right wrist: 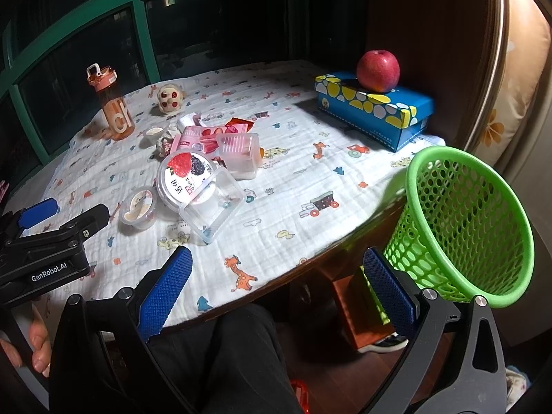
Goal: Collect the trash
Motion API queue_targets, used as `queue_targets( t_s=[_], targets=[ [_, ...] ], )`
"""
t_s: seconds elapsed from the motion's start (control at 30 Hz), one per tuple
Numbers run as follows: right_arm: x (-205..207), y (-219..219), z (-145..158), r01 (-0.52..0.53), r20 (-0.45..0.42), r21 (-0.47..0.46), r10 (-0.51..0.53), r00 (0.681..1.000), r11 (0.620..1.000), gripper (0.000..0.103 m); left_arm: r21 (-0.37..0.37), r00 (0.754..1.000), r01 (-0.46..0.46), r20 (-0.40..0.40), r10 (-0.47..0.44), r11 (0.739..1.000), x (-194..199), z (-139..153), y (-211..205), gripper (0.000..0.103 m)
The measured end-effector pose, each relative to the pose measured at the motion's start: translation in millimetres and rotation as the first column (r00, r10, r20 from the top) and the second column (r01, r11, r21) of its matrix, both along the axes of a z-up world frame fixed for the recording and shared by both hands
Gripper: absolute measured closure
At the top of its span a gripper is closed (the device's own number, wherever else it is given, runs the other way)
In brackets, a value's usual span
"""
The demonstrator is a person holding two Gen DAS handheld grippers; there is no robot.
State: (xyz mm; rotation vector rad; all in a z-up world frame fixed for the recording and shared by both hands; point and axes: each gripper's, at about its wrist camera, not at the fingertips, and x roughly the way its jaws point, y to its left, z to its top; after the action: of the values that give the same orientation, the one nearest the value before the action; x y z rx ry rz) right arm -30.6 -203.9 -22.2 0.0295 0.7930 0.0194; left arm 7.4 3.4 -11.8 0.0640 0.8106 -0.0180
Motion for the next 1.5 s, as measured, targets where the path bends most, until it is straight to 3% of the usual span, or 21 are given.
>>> queue_targets(
  t_s=[0.97,1.5],
  targets=[
    [22,11,-8,-0.038,-0.035,-0.011,0.037,0.999,0.999,0.005,0.006,0.999,-0.021,-0.025,0.021,1.0,21,-2,10,0.006],
    [64,27,-14,-0.148,-0.06,0.039,0.151,0.987,0.988,0.005,0.016,0.997,-0.066,-0.042,0.067,0.998,47,-1,41,0.006]
  ],
)
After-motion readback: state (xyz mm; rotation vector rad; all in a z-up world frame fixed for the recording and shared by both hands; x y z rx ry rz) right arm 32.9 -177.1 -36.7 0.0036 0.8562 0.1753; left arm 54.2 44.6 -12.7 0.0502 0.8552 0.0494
